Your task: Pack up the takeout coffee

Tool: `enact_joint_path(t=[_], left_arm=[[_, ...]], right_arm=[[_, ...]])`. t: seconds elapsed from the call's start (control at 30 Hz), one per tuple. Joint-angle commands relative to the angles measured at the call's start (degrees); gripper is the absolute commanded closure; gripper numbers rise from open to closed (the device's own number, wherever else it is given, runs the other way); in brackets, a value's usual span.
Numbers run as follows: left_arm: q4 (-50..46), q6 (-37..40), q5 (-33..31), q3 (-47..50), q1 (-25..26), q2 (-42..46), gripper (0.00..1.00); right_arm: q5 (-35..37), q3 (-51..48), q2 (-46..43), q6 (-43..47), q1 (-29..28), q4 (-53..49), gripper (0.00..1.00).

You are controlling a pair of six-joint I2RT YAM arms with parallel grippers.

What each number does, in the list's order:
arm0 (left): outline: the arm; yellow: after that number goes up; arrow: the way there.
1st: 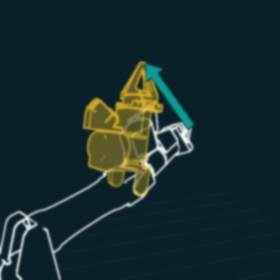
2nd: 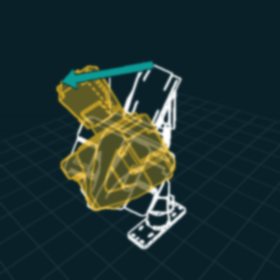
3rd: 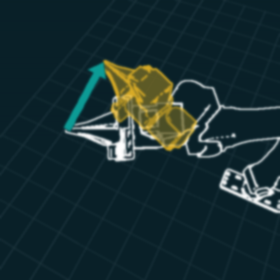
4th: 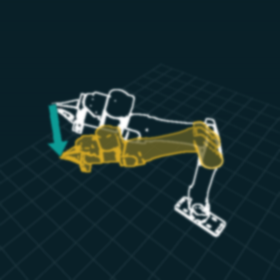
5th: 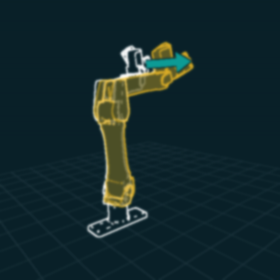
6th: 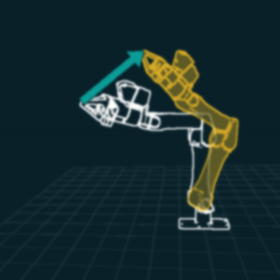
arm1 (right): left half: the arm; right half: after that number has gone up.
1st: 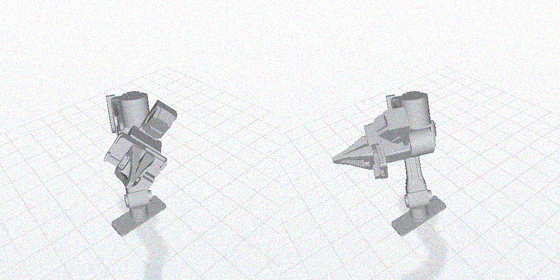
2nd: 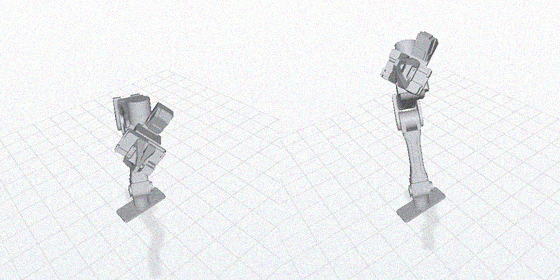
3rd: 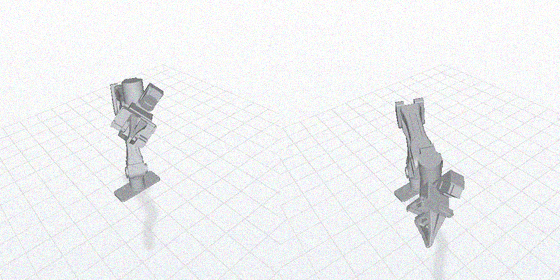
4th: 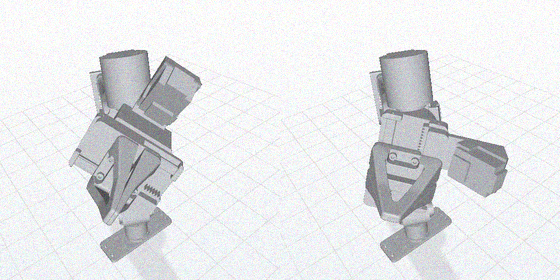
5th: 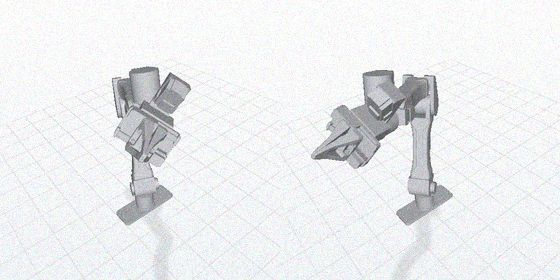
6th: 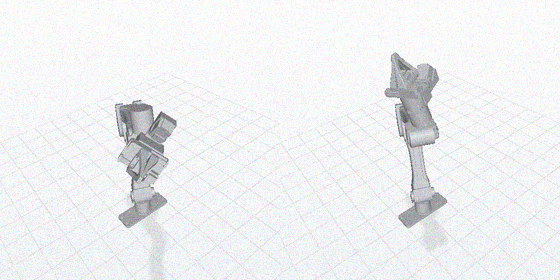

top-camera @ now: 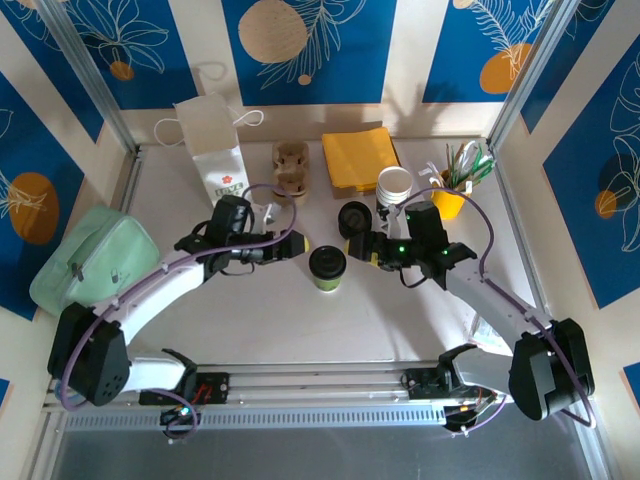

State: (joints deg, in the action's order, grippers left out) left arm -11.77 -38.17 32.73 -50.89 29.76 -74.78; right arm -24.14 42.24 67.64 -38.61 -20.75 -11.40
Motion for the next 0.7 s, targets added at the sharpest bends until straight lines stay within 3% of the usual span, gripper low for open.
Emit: enact_joint_path(t=[0.0, 0.67], left_arm=[[2.5, 3.5, 0.1, -2.0, 1.2, -1.7, 0.19], [7.8, 3.5, 3.8, -1.3, 2.7, -8.7, 0.34]], right_arm=[[0.0, -1.2, 1.6, 2.3, 0.6, 1.9, 0.29], [1.6, 1.4, 8.6, 2.0, -2.5, 2.0, 0.30]])
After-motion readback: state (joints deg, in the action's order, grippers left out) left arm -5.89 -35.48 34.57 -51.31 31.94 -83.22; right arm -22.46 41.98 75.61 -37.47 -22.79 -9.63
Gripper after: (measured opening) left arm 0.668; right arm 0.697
